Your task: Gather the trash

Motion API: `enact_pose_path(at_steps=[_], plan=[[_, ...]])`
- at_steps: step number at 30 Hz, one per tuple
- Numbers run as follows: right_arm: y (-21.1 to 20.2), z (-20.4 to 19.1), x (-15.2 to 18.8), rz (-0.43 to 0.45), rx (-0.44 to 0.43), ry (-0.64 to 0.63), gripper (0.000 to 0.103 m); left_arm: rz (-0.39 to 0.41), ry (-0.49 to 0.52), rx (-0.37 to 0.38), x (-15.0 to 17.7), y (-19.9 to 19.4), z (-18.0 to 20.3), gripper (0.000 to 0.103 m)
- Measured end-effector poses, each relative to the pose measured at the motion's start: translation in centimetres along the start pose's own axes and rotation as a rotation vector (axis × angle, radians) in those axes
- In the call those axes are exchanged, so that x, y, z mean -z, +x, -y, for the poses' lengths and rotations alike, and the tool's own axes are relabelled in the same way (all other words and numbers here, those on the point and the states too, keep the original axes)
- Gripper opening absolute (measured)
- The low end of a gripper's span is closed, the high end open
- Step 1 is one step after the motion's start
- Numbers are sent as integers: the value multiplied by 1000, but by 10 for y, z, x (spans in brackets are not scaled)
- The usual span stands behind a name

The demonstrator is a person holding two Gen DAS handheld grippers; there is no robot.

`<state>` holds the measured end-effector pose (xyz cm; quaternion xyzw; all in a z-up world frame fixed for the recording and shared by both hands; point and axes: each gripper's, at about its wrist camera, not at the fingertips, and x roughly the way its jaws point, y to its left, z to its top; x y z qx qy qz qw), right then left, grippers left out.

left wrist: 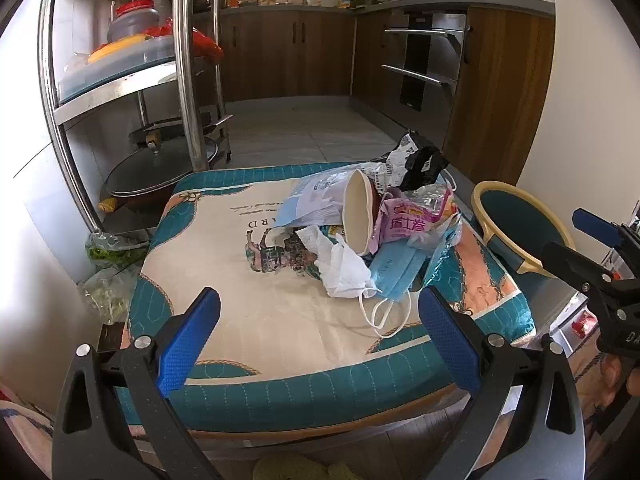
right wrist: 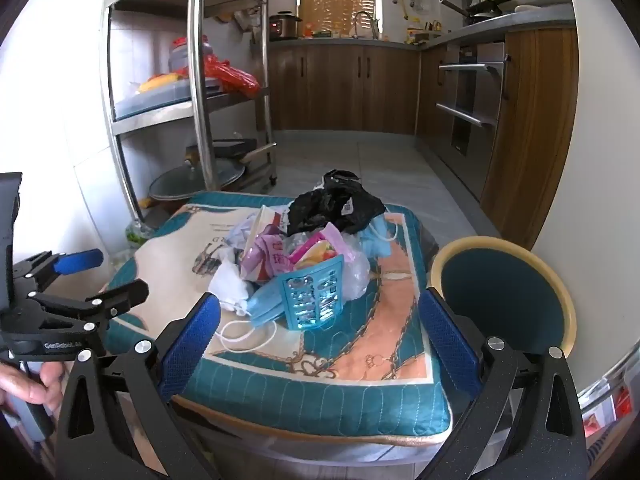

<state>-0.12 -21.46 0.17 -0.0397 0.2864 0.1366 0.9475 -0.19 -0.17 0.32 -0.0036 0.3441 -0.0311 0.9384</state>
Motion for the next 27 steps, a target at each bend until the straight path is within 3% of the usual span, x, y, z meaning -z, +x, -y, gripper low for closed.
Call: enact_pose_path(at_steps=[27], plan=[[-1,-4,-3,-1,3,0,98,21,8,3,-1,-5,3,98]])
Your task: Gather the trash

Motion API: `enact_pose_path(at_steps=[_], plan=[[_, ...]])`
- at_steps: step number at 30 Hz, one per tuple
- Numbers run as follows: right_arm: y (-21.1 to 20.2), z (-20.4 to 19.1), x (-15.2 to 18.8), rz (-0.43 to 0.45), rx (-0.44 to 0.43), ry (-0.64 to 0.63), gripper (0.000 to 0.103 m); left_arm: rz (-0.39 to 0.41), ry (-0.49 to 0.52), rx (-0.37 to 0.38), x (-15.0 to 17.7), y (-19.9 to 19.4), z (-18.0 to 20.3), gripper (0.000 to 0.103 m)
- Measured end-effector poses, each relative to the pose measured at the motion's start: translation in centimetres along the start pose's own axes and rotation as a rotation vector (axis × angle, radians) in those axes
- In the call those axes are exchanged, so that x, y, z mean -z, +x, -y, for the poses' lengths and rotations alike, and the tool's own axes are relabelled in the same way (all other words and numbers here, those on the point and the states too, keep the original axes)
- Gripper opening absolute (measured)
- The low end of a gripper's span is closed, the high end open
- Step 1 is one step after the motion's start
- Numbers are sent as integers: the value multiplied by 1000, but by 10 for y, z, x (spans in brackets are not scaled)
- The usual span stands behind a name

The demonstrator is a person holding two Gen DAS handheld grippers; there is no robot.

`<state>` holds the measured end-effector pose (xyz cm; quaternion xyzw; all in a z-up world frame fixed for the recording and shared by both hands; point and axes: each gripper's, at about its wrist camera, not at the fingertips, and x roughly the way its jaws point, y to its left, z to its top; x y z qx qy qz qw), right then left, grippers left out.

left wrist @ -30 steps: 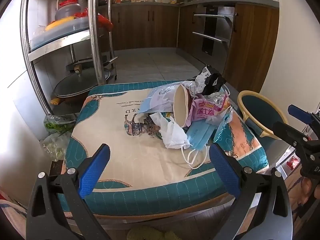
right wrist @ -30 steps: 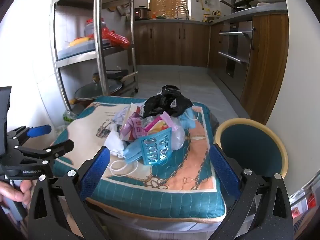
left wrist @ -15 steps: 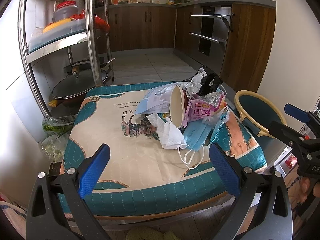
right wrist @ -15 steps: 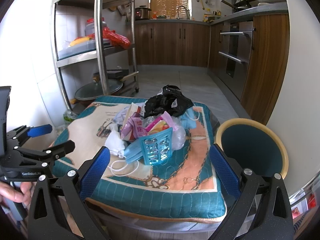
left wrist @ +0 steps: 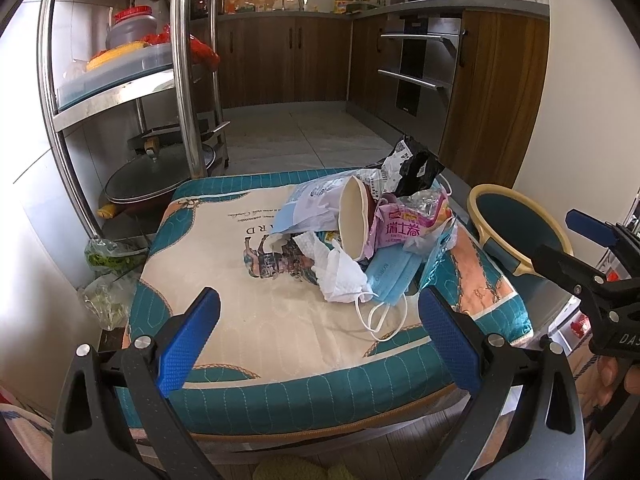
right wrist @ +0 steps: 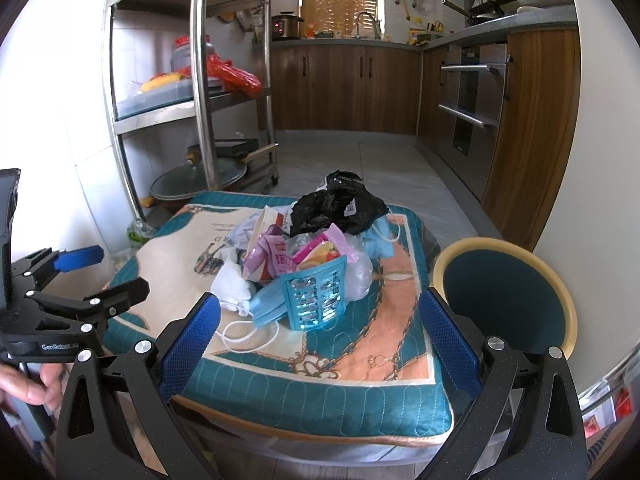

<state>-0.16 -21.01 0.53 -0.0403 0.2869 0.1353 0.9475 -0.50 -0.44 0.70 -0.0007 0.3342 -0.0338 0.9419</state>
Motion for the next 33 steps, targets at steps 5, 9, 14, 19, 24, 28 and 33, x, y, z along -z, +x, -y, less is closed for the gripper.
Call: enact_pose_path(at_steps=[5,9,14,19,24,28,33], plan=[[0,0,0,0,0,-1,98,4,5,0,0,-1,1,98],[0,0,0,0,-1,-1,98,4,6,-1,0,-1,1,98],[-1,0,0,1,-1,-1,98,4,6,0,0,-1,1,98],[-1,0,0,1,-1,-1,98,6,7,-1,0,-2,1,98],[-1,0,0,1,-1,0,98,5,6,0,0,-1,1,98],[-1,0,0,1,-1,-1,98,5,7,0,0,-1,1,98],[0,-1,0,1,-1,-1,98,5,7,0,0,-1,2,98]])
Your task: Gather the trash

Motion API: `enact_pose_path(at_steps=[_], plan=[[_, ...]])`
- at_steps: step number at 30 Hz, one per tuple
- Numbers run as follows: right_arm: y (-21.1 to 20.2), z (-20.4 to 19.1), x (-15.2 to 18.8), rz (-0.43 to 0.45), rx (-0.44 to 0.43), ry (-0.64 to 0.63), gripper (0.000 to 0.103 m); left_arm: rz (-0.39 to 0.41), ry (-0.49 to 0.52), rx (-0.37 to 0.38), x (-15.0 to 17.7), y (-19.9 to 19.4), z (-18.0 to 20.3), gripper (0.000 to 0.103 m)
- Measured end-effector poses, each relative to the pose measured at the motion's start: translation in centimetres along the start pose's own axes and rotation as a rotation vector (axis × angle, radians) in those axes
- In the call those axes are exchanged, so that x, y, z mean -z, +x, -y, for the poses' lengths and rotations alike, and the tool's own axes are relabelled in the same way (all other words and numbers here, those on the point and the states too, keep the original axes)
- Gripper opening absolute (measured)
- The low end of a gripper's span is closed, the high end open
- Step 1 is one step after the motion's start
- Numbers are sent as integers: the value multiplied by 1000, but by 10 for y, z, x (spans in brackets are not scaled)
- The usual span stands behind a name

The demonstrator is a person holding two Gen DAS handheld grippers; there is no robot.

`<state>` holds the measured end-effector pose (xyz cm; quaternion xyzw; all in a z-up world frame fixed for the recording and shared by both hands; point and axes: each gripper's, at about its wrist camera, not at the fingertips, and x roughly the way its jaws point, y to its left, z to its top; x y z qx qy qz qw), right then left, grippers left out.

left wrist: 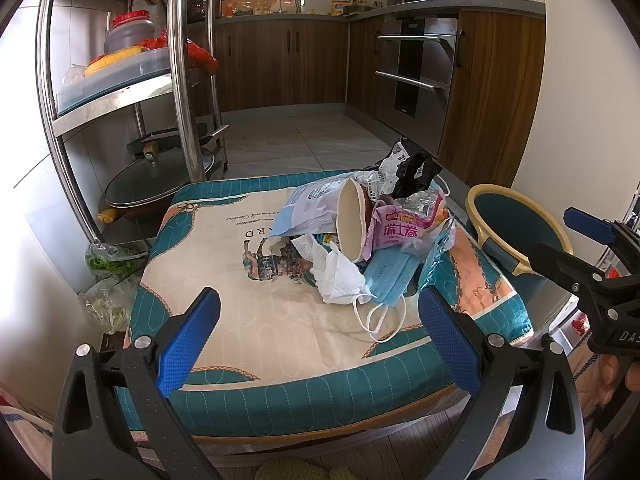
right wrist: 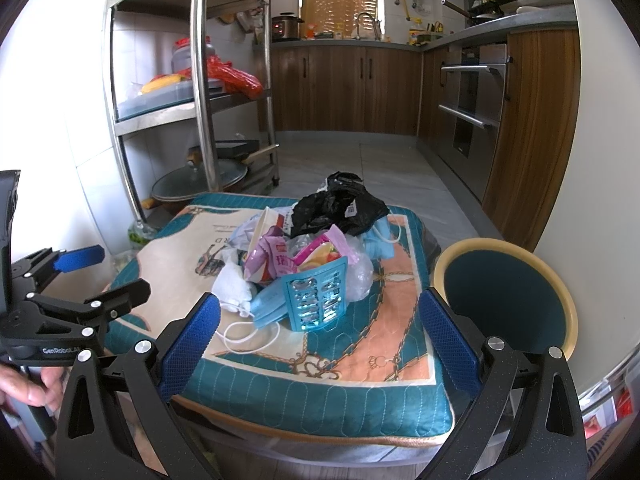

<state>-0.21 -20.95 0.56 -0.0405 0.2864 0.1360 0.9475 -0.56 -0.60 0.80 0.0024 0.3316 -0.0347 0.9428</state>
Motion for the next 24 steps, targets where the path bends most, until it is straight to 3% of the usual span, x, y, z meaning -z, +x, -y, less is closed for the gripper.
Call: enact_pose_path(at_steps=[24], plan=[[0,0,0,0,0,0,98,19,-5,30,0,1,-1,98]])
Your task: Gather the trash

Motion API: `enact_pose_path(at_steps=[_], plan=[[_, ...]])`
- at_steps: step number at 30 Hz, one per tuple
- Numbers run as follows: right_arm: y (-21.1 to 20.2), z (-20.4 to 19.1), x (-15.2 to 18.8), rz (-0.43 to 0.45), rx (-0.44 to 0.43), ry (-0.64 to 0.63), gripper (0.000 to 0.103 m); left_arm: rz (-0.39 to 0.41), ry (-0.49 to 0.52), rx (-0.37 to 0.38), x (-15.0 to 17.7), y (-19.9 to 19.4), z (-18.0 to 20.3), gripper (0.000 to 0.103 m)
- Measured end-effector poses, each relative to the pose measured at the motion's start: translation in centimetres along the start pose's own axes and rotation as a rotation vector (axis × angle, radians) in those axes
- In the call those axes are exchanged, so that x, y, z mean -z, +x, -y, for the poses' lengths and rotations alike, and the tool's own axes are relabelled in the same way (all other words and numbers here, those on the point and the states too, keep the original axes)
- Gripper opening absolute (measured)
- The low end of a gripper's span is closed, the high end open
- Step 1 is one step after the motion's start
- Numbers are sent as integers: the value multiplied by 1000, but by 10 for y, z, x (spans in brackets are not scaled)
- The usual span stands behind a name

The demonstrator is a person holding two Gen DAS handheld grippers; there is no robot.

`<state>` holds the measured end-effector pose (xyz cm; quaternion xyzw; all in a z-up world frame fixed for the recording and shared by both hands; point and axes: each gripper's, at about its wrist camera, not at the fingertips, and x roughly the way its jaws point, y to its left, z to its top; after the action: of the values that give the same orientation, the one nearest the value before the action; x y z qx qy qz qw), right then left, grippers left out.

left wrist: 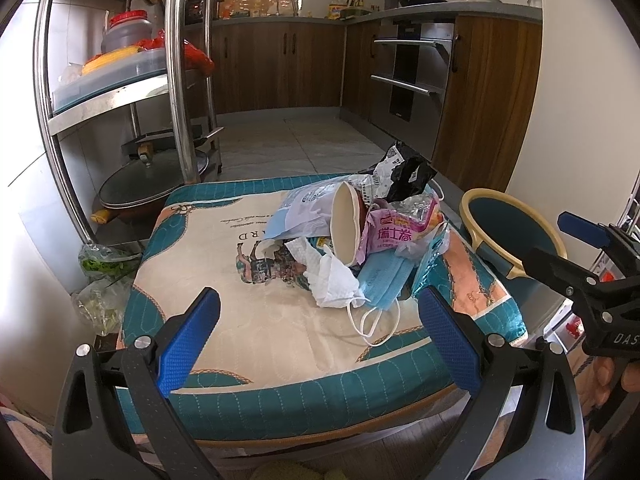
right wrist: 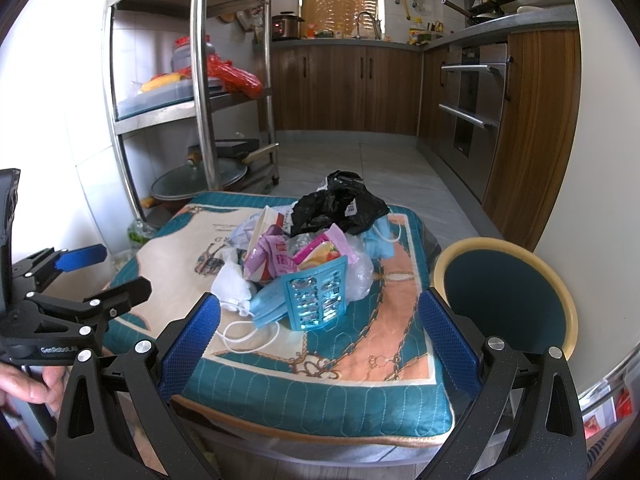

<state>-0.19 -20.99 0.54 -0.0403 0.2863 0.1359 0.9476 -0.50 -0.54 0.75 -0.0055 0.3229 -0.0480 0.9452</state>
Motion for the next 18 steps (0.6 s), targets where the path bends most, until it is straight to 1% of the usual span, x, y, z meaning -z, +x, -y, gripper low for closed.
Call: enact_pose_path(at_steps=[10,18], plan=[[0,0,-3,2,-5,21,98,15,36,16,1,2,5,98],[4,5,-3,-7,-23,48,98,-9,39,17,-4,10,4,98]])
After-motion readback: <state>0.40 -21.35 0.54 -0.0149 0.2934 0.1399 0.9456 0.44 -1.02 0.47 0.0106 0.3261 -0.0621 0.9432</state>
